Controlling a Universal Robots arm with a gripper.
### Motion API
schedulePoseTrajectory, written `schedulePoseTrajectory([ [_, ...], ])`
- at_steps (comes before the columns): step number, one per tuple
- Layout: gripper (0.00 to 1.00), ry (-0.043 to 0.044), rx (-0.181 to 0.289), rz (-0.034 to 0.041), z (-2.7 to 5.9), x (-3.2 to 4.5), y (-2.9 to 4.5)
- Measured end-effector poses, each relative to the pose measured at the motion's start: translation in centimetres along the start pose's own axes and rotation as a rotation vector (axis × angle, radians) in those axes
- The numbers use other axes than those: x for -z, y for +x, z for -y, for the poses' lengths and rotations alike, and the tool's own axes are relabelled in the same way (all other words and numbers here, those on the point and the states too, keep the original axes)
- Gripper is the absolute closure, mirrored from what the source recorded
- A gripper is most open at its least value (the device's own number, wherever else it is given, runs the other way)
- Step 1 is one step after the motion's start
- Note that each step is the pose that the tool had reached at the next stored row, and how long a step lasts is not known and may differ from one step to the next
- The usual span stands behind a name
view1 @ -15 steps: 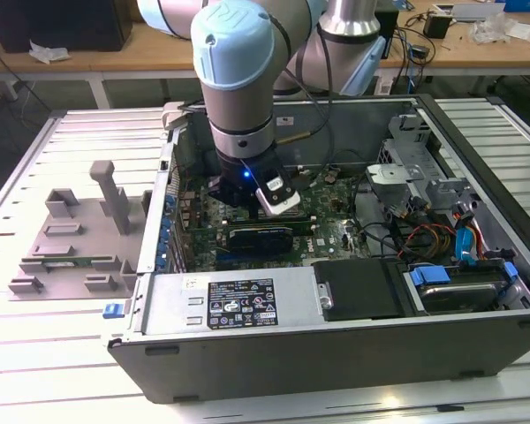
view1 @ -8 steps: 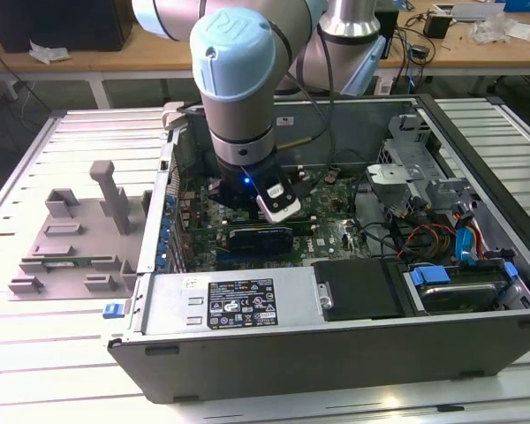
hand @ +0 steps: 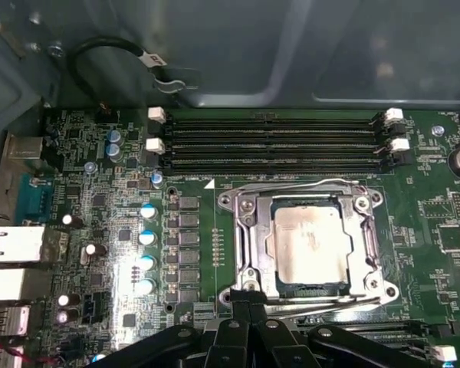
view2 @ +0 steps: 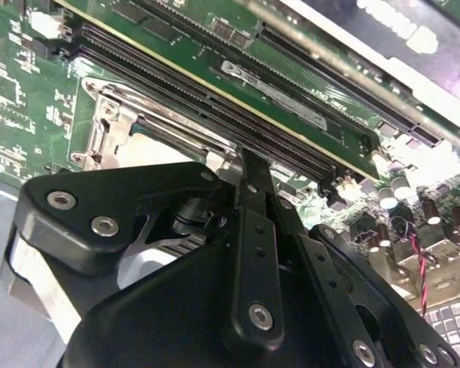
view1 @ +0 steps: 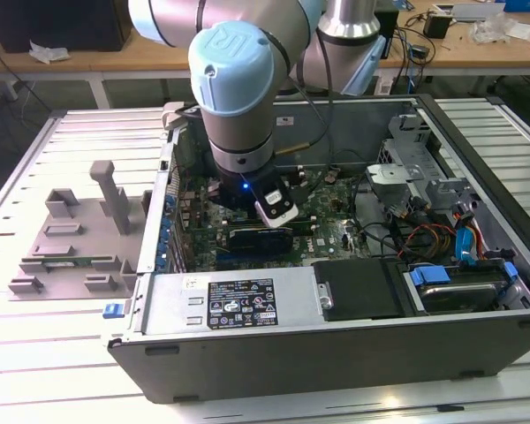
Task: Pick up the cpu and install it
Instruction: 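Install the second cpu locking lever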
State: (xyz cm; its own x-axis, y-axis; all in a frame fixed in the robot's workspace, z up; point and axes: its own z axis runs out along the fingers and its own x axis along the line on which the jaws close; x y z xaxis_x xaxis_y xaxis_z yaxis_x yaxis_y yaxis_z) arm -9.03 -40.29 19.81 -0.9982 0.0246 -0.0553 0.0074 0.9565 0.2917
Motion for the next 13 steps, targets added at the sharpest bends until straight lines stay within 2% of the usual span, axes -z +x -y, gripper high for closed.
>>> schedulePoseTrajectory([
  [4,0.89,-0.0050,0.000,0.0003,-0.01,0.00,0.42],
  [8,0.89,-0.0206,-0.001,0.0012,-0.09,-0.20,0.44],
  [13,0.89,-0.0226,-0.001,0.0003,-0.10,-0.18,0.45],
])
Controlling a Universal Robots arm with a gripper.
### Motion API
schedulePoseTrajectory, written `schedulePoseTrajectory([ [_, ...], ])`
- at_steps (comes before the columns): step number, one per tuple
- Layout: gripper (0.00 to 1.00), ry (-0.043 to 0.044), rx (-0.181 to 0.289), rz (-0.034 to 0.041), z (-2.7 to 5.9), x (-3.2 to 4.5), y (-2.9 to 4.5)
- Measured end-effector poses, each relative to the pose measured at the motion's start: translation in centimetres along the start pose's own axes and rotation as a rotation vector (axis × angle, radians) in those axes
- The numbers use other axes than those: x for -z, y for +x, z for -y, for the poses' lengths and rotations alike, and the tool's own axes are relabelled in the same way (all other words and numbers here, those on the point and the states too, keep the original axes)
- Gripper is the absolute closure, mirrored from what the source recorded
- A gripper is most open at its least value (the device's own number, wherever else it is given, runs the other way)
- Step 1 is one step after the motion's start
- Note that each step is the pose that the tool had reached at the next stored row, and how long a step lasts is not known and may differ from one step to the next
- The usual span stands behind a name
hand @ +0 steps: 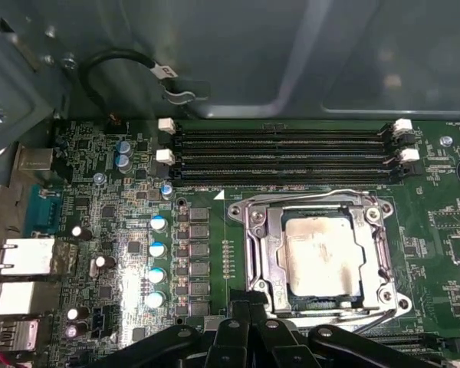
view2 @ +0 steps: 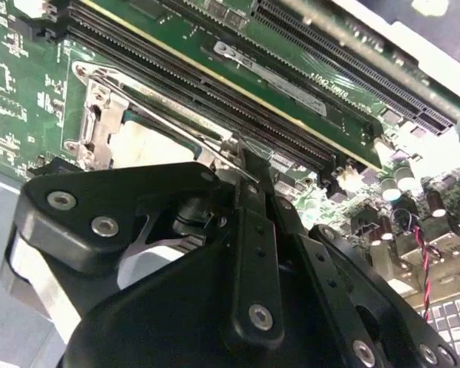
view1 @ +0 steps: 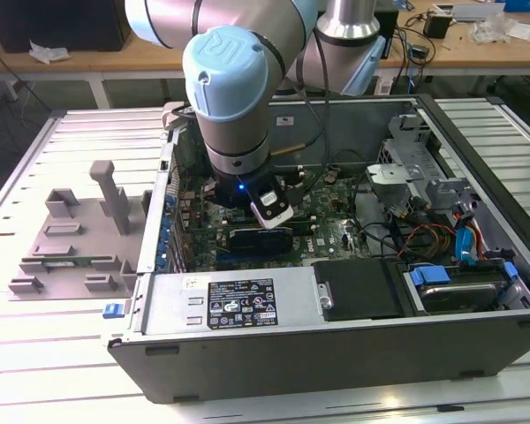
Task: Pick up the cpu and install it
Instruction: 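Install the second cpu locking lever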
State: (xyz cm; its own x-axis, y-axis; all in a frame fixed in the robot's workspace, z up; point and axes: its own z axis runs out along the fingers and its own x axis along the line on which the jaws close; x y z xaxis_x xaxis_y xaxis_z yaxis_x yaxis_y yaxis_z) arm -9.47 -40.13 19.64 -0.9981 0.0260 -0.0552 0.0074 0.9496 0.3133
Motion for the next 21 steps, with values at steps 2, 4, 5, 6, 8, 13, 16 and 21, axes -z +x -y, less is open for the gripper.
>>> schedulePoseTrajectory([
  [2,0.89,0.0001,0.000,0.0000,-0.01,0.01,0.00],
  [4,0.89,0.0003,0.000,-0.0001,-0.12,0.34,-0.02],
  [5,0.89,0.0003,0.000,-0.0001,-0.19,0.57,-0.03],
  [6,0.89,0.0008,0.000,0.0000,-0.35,1.03,-0.06],
  [8,0.89,0.0024,0.000,-0.0001,-0.62,1.88,-0.11],
  [13,0.89,0.0070,0.000,0.0000,-1.35,4.07,-0.24],
  [16,0.89,0.0100,0.001,0.0001,-1.77,5.34,-0.32],
  [21,0.89,0.0153,0.001,0.0001,-2.41,7.27,-0.43],
])
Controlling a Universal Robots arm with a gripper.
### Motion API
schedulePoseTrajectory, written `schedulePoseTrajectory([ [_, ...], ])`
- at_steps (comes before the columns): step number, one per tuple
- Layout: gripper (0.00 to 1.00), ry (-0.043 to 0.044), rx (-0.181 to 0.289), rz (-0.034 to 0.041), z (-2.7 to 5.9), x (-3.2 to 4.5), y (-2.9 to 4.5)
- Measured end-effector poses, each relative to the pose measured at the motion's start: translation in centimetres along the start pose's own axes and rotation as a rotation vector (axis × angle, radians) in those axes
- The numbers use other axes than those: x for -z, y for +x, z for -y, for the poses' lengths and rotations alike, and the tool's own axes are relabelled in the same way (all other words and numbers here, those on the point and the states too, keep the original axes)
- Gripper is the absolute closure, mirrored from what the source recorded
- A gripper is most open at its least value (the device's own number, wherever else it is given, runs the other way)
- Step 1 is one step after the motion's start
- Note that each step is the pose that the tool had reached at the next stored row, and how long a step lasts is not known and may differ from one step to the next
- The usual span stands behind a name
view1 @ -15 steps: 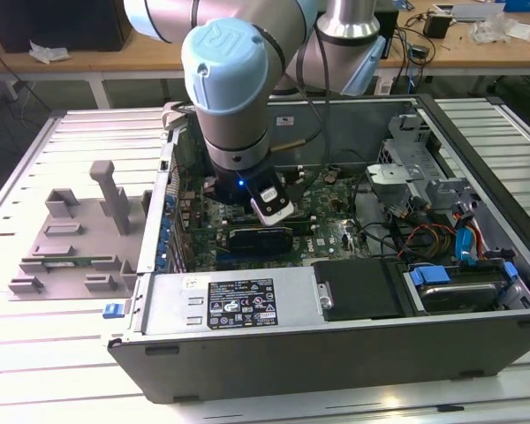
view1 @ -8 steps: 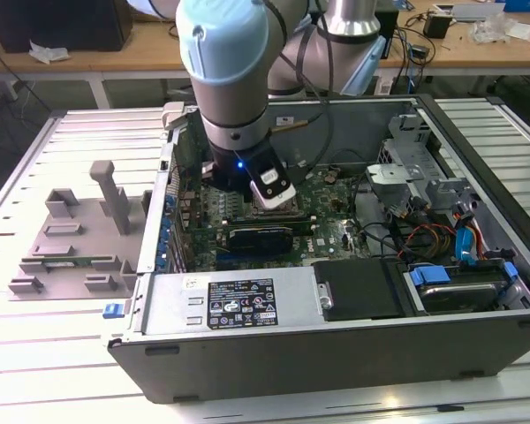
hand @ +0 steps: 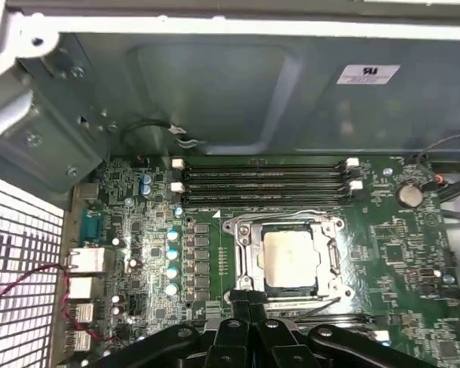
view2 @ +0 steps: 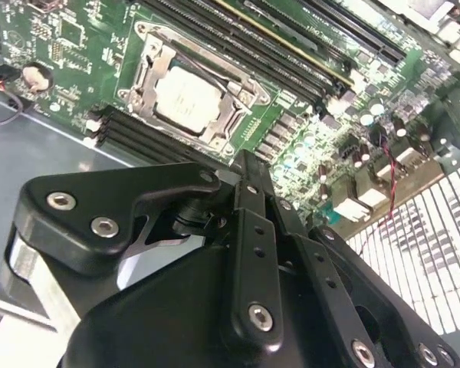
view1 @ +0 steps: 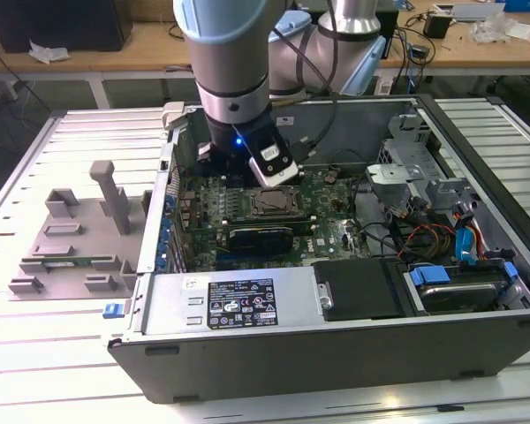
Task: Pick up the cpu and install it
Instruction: 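Install the second cpu locking lever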
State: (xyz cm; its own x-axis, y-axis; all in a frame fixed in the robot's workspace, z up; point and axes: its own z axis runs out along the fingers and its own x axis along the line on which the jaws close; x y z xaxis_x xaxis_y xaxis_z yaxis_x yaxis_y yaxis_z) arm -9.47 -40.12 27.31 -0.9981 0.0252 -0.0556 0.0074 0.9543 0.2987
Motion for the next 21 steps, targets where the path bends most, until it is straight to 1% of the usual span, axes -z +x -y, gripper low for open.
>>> schedulePoseTrajectory([
  [1,0.89,0.0010,0.000,-0.0001,-0.11,0.35,-0.02],
  [5,0.89,0.0020,0.000,0.0000,-0.31,1.00,-0.06],
  [8,0.89,0.0023,0.000,0.0000,-0.32,1.02,-0.06],
  [9,0.89,0.0029,0.000,-0.0002,-0.33,1.02,-0.20],
  [11,0.89,0.0035,0.000,-0.0010,-0.32,0.98,-0.72],
  [13,0.89,0.0050,0.000,-0.0016,-0.32,0.95,-0.93],
  [14,0.89,0.0093,-0.002,-0.0027,-0.31,0.91,-1.11],
  [15,0.89,0.0154,-0.004,-0.0049,-0.29,0.84,-1.29],
  [18,0.89,0.0269,-0.009,-0.0081,-0.26,0.70,-1.64],
  [20,0.89,0.0379,-0.015,-0.0115,-0.20,0.46,-2.04],
  [21,0.89,0.0419,-0.017,-0.0127,-0.16,0.34,-2.13],
])
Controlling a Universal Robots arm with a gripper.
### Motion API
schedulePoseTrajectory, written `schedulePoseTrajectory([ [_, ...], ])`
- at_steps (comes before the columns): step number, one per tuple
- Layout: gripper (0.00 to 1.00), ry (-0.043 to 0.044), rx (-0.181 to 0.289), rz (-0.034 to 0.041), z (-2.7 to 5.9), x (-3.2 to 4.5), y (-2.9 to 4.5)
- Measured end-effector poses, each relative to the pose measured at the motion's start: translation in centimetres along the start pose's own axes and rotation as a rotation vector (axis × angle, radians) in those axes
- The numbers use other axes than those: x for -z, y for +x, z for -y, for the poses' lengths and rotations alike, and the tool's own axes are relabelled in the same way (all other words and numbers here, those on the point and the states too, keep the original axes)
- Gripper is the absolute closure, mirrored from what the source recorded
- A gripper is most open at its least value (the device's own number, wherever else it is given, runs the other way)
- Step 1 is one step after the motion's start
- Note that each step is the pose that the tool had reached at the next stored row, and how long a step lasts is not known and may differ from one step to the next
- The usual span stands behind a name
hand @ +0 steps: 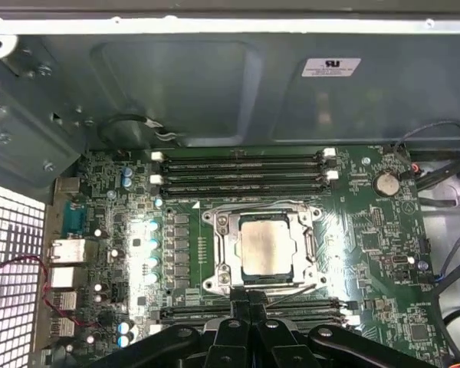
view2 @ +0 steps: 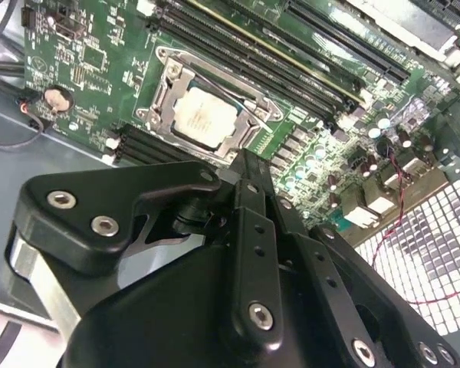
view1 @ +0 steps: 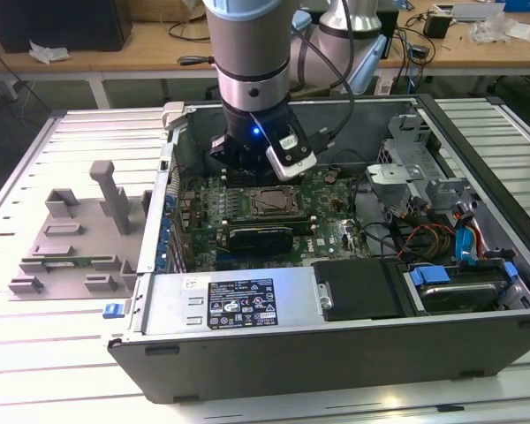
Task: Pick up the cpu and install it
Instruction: 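Install the second cpu locking lever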
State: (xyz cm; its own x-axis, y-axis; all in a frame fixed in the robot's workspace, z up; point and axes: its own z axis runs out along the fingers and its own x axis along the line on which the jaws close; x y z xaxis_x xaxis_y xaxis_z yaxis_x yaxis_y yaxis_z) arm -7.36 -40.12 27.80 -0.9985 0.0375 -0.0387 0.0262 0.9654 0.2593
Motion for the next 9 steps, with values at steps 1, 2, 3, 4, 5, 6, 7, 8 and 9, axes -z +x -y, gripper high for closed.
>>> schedulePoseTrajectory([
  [1,0.89,0.0016,0.000,-0.0003,0.01,-0.04,0.00],
  [2,0.89,0.0017,0.000,-0.0003,0.02,-0.05,0.00],
  [3,0.89,0.0014,0.000,-0.0001,0.02,-0.06,-0.01],
  [4,0.89,0.0015,0.000,-0.0002,0.02,-0.07,0.00],
  [5,0.89,0.0016,0.000,-0.0002,0.02,-0.07,0.00],
  [6,0.89,0.0014,0.000,-0.0002,0.02,-0.08,0.00],
  [7,0.89,0.0013,0.000,-0.0001,0.03,-0.10,-0.01],
  [8,0.89,0.0012,0.000,-0.0001,0.04,-0.14,-0.01],
  [9,0.89,0.0012,0.000,0.0000,0.05,-0.20,0.00],
])
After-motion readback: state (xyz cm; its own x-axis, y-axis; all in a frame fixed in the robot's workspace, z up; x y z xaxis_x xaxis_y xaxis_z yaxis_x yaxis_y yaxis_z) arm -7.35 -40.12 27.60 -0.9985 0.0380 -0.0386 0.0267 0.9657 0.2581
